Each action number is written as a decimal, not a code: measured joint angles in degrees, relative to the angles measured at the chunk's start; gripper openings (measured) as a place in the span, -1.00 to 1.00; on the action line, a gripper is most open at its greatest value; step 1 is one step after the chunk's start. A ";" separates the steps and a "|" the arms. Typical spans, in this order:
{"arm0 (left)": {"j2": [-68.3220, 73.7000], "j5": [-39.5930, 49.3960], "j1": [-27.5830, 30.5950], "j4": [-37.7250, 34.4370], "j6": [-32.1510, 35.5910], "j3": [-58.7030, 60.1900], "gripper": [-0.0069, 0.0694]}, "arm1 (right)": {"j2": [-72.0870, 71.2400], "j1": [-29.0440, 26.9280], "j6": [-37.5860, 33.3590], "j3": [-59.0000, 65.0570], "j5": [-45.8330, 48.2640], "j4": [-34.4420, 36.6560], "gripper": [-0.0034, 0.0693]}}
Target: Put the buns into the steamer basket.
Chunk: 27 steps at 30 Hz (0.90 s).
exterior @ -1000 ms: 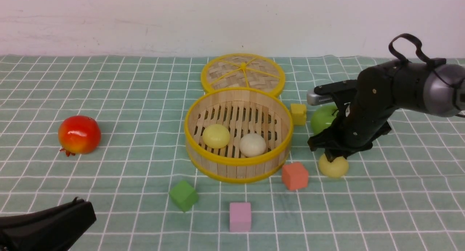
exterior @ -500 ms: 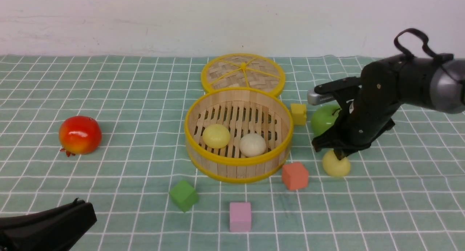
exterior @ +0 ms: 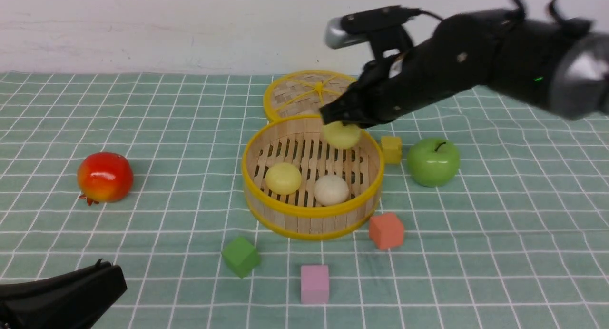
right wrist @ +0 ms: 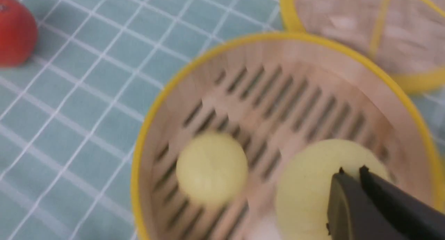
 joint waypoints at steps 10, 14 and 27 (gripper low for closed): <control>0.00 0.06 0.00 0.00 0.00 0.00 -0.65 | 11.23 0.20 0.00 -0.29 -12.59 1.96 -0.54; 0.00 0.11 0.00 -0.07 0.00 0.00 -0.64 | 11.45 0.20 0.00 -0.34 -12.96 1.99 -0.01; 0.00 0.19 0.00 -0.23 -0.18 0.00 -0.62 | -15.08 0.20 0.00 -0.17 24.15 -8.17 0.60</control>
